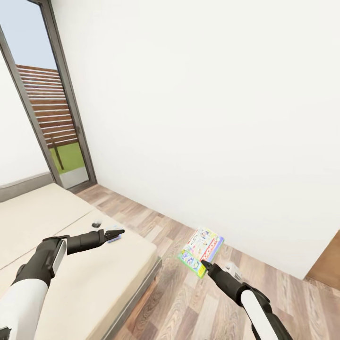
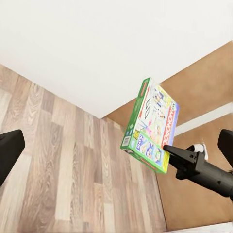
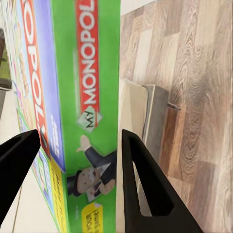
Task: Put all the toys in the child's room - the three board games (two on the bed and one on the table), the two jigsaw puzzles on the table, and the tennis ball on the table - inside the toy box on the table in the child's room.
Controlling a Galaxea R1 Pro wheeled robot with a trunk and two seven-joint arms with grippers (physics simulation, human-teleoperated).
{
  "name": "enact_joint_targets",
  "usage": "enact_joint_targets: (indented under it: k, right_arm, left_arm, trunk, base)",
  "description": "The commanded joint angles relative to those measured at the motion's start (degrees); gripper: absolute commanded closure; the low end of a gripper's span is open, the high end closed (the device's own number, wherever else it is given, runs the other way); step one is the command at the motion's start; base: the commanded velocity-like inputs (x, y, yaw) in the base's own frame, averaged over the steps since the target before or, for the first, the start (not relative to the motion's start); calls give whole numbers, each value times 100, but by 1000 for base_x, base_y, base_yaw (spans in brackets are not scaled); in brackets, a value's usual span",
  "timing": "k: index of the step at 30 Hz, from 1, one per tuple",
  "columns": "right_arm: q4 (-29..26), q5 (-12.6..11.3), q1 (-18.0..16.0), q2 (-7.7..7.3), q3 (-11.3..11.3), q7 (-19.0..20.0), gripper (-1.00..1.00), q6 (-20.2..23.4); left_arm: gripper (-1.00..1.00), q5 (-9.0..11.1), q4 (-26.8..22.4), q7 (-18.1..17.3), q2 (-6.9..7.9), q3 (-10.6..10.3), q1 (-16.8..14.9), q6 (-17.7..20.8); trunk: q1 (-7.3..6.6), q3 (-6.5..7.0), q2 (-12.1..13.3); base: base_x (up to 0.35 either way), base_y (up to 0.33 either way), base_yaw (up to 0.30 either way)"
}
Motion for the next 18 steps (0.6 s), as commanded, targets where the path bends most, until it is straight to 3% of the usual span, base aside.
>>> enact_joint_targets:
  k: [1, 11, 18]
  right_arm:
    - [2, -37, -5, -4, 8, -16, 100, 13]
    - [14, -25, -5, -4, 7, -16, 100, 13]
    - [14, -27, -5, -4, 7, -16, 100, 13]
  left_arm:
    - [-100, -38, -5, -23, -2, 21, -4, 60]
    - [-100, -38, -7, 41, -34, 19, -4, 61]
    - [-100, -34, -7, 35, -45, 25, -4, 53]
  trunk:
    - [-21, 13, 34]
    - [-241, 229, 435]
    - [-241, 256, 435]
  base:
    - [0, 0, -278]
    - [0, 0, -274]
    - [0, 0, -265]
